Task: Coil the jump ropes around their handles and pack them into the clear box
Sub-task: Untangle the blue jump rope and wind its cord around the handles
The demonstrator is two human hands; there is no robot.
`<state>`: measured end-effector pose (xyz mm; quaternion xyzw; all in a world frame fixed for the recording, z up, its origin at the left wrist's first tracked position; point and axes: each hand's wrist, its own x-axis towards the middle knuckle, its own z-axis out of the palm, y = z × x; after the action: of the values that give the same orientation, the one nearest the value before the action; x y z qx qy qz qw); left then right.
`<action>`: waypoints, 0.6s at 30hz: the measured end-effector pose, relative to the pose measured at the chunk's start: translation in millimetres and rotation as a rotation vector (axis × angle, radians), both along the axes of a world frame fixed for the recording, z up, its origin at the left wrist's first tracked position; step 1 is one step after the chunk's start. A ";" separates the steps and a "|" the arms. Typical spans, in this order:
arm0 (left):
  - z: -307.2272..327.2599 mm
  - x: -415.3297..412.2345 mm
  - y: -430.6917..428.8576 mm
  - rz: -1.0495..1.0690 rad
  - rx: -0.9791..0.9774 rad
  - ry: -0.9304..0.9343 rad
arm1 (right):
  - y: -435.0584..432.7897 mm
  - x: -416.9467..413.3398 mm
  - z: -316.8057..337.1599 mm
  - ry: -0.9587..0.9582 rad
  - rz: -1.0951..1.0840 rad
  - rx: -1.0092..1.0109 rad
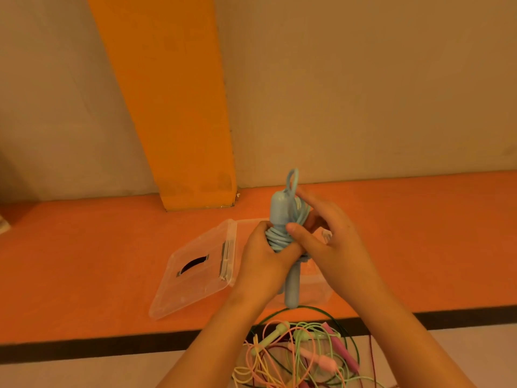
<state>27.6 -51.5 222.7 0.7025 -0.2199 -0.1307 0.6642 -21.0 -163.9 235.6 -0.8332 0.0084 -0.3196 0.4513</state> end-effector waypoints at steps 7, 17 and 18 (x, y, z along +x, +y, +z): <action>6.0 -4.2 -0.9 -0.059 0.040 -0.022 | -4.7 -3.5 5.6 -0.075 0.055 0.111; 6.7 -2.0 -0.6 -0.096 0.067 -0.023 | -2.7 -5.0 5.7 -0.125 -0.168 -0.085; 5.7 -2.1 -0.3 -0.112 0.070 -0.017 | -5.2 -4.6 6.9 -0.114 -0.173 -0.109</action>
<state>25.5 -51.8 228.3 0.7130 -0.2597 -0.1691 0.6290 -25.6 -169.1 242.5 -0.8331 0.0374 -0.4040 0.3758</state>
